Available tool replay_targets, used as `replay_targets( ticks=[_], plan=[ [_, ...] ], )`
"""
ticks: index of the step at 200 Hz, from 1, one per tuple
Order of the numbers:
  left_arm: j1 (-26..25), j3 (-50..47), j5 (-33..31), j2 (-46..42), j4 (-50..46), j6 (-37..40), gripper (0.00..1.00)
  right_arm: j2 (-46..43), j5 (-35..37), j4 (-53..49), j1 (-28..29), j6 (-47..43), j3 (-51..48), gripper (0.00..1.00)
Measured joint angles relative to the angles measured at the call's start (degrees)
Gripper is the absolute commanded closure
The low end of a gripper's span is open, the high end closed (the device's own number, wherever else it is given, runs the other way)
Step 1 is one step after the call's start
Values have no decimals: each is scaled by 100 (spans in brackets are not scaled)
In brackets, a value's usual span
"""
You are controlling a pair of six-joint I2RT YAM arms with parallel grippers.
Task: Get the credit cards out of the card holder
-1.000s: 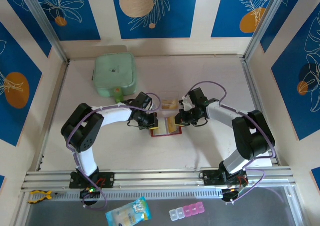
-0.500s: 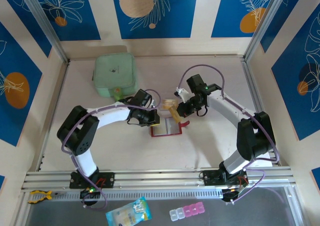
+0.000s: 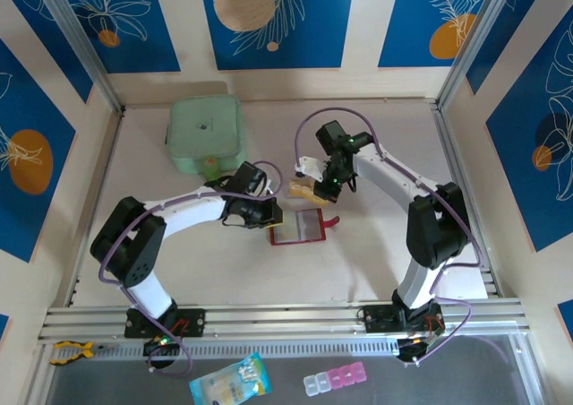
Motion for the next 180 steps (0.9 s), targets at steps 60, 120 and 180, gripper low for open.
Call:
replay_targets(
  ticks=[60, 120, 180],
  plan=[
    [149, -50, -7, -55, -2, 2, 86, 855, 286, -367, 44, -612, 1270, 100],
    [310, -81, -4, -153, -7, 52, 86, 1462, 365, -603, 42, -1005, 2074, 100],
    [361, -81, -4, -153, -7, 107, 86, 1655, 363, -710, 31, -1176, 2162, 98]
  ],
)
